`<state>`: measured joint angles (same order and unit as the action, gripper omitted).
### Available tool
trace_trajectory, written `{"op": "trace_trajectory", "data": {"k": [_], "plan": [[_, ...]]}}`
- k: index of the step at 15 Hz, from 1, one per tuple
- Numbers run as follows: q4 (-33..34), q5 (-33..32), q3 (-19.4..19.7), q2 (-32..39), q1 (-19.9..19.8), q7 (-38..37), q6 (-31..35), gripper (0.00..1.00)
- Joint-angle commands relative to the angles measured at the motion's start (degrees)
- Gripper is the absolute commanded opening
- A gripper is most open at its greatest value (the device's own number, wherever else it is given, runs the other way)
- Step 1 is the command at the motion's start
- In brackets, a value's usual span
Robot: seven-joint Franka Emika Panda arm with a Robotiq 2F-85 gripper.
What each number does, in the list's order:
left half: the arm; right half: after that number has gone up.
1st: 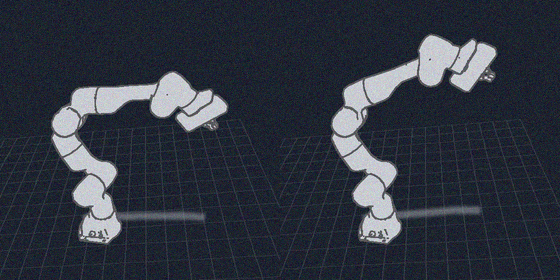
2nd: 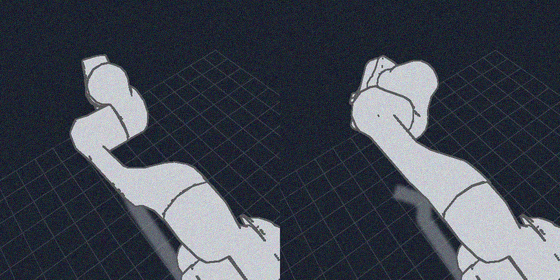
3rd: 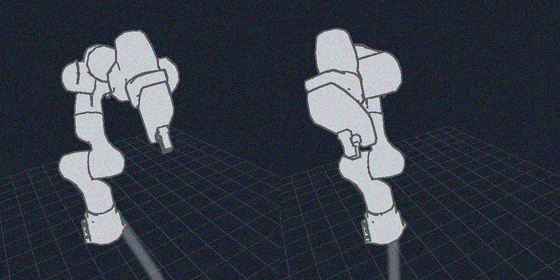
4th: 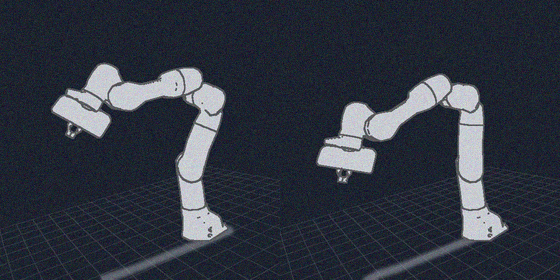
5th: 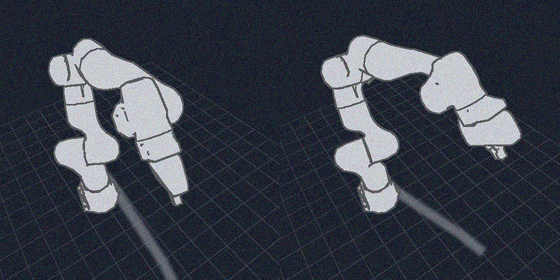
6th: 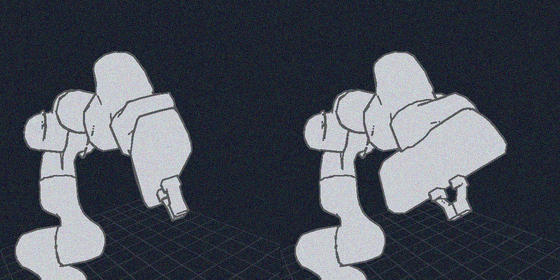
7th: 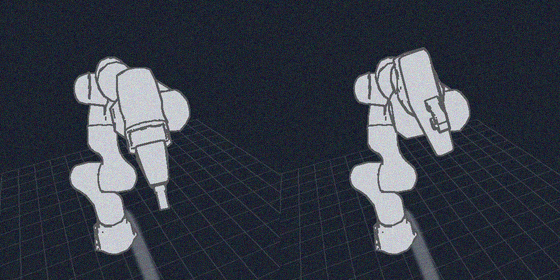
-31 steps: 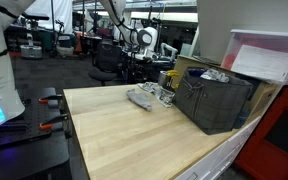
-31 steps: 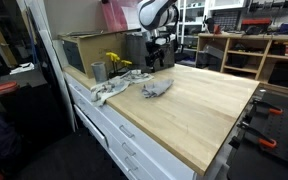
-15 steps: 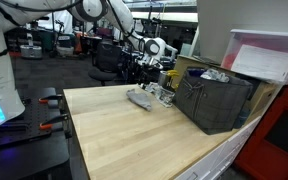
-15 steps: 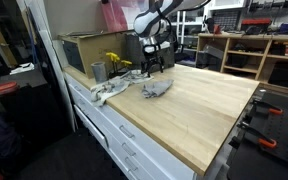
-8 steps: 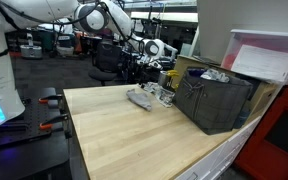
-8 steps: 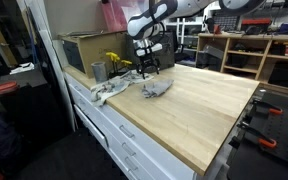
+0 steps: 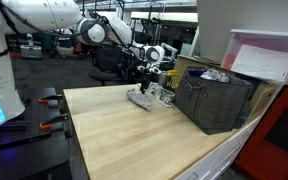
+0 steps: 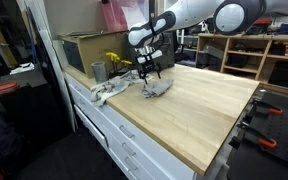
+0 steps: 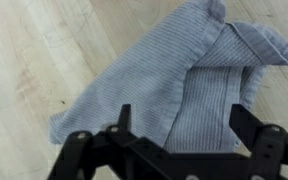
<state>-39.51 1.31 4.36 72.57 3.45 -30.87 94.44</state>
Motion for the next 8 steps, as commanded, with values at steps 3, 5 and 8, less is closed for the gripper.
{"op": "trace_trajectory", "data": {"k": [3,5,8], "plan": [[9.2,0.5,-0.3,3.8,-0.4,-0.7,-1.1,1.00],[10.1,0.1,-0.1,3.7,-0.2,-0.4,-0.9,1.00],[9.8,0.4,-0.6,3.9,0.0,0.2,-2.3,1.00]]}}
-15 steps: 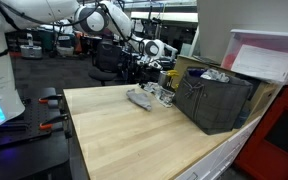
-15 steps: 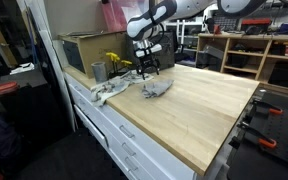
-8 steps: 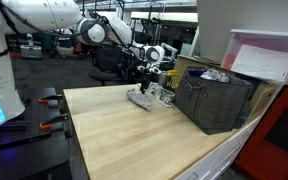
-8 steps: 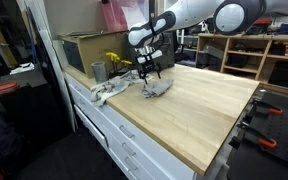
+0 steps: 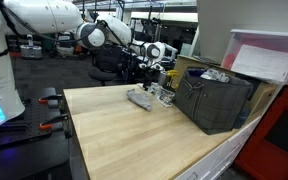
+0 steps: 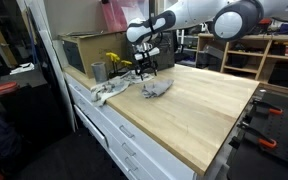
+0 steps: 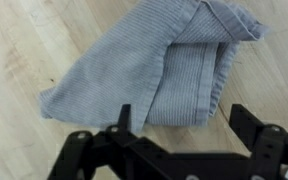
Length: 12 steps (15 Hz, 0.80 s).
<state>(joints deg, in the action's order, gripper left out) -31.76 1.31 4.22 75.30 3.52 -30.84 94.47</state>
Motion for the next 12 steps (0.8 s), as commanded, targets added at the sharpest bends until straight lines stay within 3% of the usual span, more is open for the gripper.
{"op": "trace_trajectory", "data": {"k": [1,7,12], "plan": [[1.4,0.7,-1.1,0.7,0.1,1.3,-3.0,1.00],[-4.2,-3.5,-0.1,-6.1,2.8,10.8,-15.3,1.00],[-5.4,-6.9,0.1,-10.2,4.3,12.3,-22.7,1.00]]}}
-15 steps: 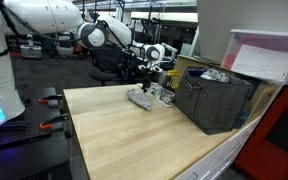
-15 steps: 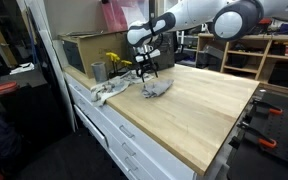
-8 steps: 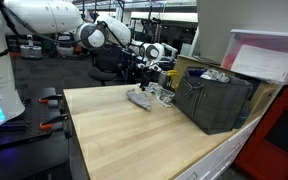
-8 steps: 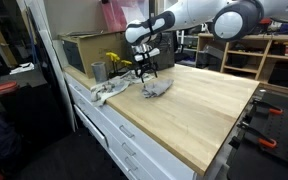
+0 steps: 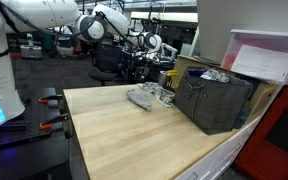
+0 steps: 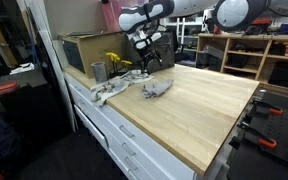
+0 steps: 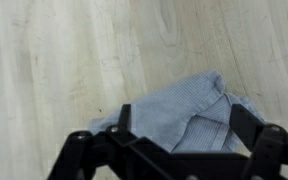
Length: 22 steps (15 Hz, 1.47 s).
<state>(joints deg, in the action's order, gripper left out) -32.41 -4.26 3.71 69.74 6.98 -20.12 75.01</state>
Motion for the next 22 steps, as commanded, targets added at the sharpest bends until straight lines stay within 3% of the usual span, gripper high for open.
{"op": "trace_trajectory", "data": {"k": [1,6,10,16,22], "plan": [[-5.2,-1.6,0.4,-5.3,1.0,1.7,-4.1,1.00],[-10.4,-5.2,1.8,-8.3,2.6,-0.6,-1.8,1.00],[-18.7,-8.4,3.2,-11.8,3.8,-6.1,2.5,1.00],[-33.4,-8.5,3.1,-17.2,3.4,-16.0,18.7,1.00],[-47.9,-9.7,5.7,-23.7,3.1,-20.2,35.3,1.00]]}}
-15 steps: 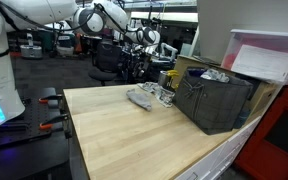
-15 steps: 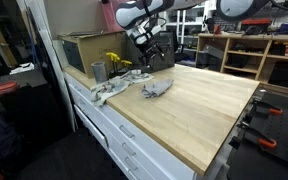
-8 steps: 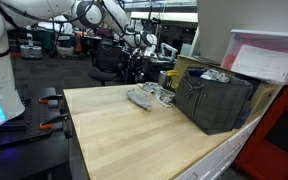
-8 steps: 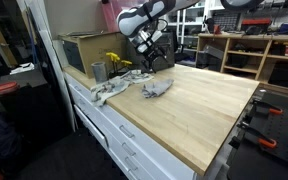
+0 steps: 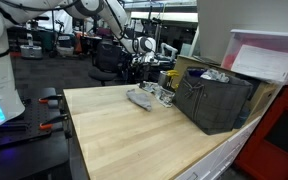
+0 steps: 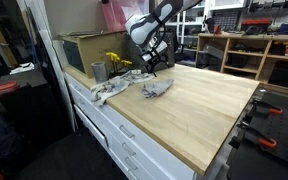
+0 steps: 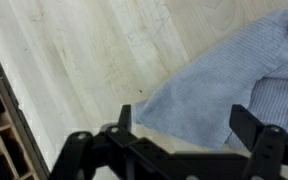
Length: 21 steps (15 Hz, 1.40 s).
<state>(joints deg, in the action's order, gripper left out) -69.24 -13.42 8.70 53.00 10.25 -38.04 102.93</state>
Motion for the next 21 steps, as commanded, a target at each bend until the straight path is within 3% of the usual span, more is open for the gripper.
{"op": "trace_trajectory", "data": {"k": [1,5,9,16,21], "plan": [[-13.6,0.3,0.6,-8.4,-0.8,-2.3,10.2,1.00],[-23.6,5.1,-1.3,-14.3,-3.5,0.2,23.7,1.00],[-26.5,9.3,-2.6,-15.2,-5.1,4.1,30.0,1.00],[-22.8,14.2,-4.0,-12.2,-6.6,12.3,28.7,1.00],[-17.2,13.6,-3.8,-7.4,-7.1,15.8,27.8,1.00]]}}
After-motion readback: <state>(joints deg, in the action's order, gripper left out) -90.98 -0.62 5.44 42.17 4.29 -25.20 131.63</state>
